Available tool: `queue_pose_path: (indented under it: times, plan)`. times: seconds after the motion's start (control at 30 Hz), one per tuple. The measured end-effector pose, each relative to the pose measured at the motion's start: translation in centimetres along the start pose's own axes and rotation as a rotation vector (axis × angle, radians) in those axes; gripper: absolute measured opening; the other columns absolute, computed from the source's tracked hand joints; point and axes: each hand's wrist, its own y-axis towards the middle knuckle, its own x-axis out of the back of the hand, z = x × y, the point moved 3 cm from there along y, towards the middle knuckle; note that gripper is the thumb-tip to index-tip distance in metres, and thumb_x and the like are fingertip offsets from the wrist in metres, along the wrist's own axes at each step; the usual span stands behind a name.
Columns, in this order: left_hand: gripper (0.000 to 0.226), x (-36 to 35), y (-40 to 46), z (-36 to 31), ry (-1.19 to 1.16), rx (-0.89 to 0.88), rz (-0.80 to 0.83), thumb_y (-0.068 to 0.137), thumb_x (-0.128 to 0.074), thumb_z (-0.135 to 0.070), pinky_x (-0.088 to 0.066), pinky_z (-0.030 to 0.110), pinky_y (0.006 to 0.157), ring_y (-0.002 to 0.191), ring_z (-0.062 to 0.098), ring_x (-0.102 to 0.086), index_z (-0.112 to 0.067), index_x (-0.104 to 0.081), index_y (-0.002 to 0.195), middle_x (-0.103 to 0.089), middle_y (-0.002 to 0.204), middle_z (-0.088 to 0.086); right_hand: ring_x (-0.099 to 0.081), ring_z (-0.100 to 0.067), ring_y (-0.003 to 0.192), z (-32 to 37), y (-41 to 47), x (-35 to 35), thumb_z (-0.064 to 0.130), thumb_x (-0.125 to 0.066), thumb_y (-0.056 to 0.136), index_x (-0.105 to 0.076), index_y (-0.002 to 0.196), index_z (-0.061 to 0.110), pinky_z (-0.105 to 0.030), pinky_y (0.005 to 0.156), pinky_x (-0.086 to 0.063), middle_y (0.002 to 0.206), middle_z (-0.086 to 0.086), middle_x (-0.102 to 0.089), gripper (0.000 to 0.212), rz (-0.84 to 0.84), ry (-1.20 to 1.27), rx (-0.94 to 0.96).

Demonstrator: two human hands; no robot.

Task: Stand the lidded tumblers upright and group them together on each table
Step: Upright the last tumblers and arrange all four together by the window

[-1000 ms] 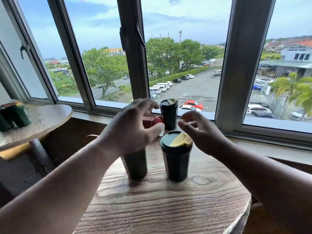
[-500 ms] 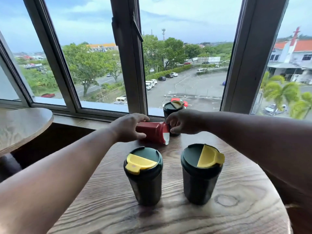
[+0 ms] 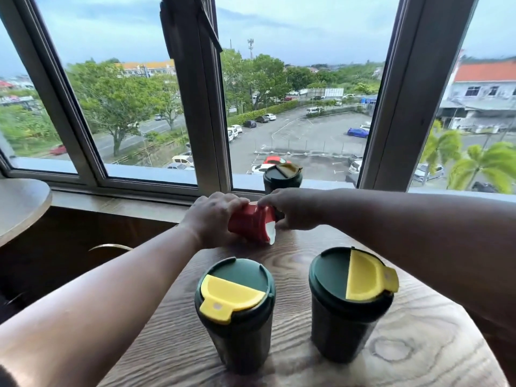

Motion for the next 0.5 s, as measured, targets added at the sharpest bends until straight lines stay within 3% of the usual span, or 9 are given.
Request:
queue_pose_path:
  times: [0.1, 0.27, 0.4, 0.43, 0.5]
  plan:
    - [0.090, -0.6, -0.4, 0.3, 0.019, -0.019, -0.032, 0.069, -0.071, -0.072, -0.045, 0.046, 0.101, 0.128, 0.020, -0.052, -0.035, -0.043, 0.146, -0.053, 0.144, -0.011, -0.057, -0.028, 0.119, 0.1, 0.1, -0.1, 0.019, -0.066, 0.091, -0.052, 0.139, 0.012, -0.031, 0.096, -0.044, 0.132, -0.013, -0.059, 0.051, -0.048, 0.036, 0.029]
    - [0.085, -0.8, -1.1, 0.5, 0.010, -0.066, -0.118, 0.069, -0.072, -0.070, -0.050, 0.044, 0.093, 0.123, 0.022, -0.058, -0.033, -0.049, 0.142, -0.058, 0.140, -0.009, -0.059, -0.028, 0.114, 0.4, 0.1, 0.0, 0.017, -0.065, 0.093, -0.058, 0.133, 0.008, -0.011, 0.072, -0.029, 0.127, -0.015, -0.061, 0.042, -0.133, 0.110, 0.096]
    - [0.087, -0.5, -1.9, 0.6, -0.146, -0.055, -0.158, 0.067, -0.077, -0.070, -0.050, 0.039, 0.097, 0.127, 0.021, -0.056, -0.033, -0.050, 0.142, -0.059, 0.140, -0.009, -0.062, -0.026, 0.098, 0.9, 0.0, 0.7, 0.017, -0.069, 0.090, -0.065, 0.123, 0.007, -0.002, 0.071, -0.038, 0.111, -0.013, -0.065, 0.035, -0.181, 0.194, 0.140]
    - [0.089, -0.3, -2.1, 0.6, -0.185, -0.038, -0.159, 0.066, -0.078, -0.069, -0.048, 0.036, 0.098, 0.128, 0.019, -0.055, -0.033, -0.050, 0.142, -0.060, 0.140, -0.009, -0.061, -0.023, 0.095, 1.0, 0.0, 1.0, 0.019, -0.071, 0.089, -0.067, 0.122, 0.011, -0.005, 0.077, -0.043, 0.107, -0.009, -0.063, 0.034, -0.183, 0.200, 0.151]
    - [0.090, 0.0, -2.6, 0.7, -0.269, -0.003, -0.174, 0.065, -0.083, -0.066, -0.044, 0.030, 0.096, 0.126, 0.016, -0.055, -0.032, -0.052, 0.142, -0.062, 0.137, -0.010, -0.061, -0.019, 0.096, 1.0, 0.3, 1.4, 0.026, -0.071, 0.089, -0.068, 0.120, 0.022, -0.031, 0.087, -0.053, 0.108, -0.002, -0.062, 0.032, -0.182, 0.196, 0.136]
